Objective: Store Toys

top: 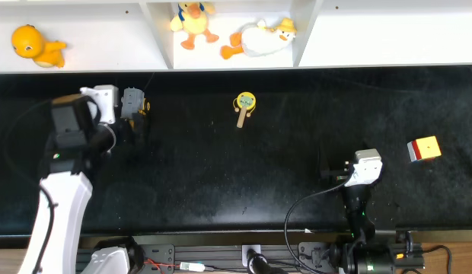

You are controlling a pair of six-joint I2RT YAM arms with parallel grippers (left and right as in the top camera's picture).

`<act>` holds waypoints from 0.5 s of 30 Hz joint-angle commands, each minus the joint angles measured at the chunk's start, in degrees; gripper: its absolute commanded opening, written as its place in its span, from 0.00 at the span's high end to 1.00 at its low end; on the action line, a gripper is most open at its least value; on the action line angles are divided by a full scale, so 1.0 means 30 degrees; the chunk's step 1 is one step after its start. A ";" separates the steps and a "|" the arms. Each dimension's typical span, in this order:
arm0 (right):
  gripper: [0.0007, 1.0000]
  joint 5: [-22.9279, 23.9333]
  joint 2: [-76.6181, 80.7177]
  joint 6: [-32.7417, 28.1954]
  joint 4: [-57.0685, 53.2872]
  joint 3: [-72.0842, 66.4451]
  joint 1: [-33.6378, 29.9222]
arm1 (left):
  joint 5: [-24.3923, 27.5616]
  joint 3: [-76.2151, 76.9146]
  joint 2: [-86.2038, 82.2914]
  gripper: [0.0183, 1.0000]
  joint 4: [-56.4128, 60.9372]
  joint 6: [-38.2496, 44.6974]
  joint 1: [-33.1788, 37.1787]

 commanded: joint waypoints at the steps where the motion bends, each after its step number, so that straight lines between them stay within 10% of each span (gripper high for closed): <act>1: 0.00 -0.0197 -0.0211 0.0007 0.0109 -0.0117 -0.0124 | -0.0117 -0.0117 0.1770 0.00 0.0896 -0.0976 -0.0532; 15: 0.01 -0.0197 -0.0211 0.0007 0.0109 -0.0117 -0.0124 | -0.1807 -0.0117 0.4182 0.04 0.3228 0.0605 -0.0525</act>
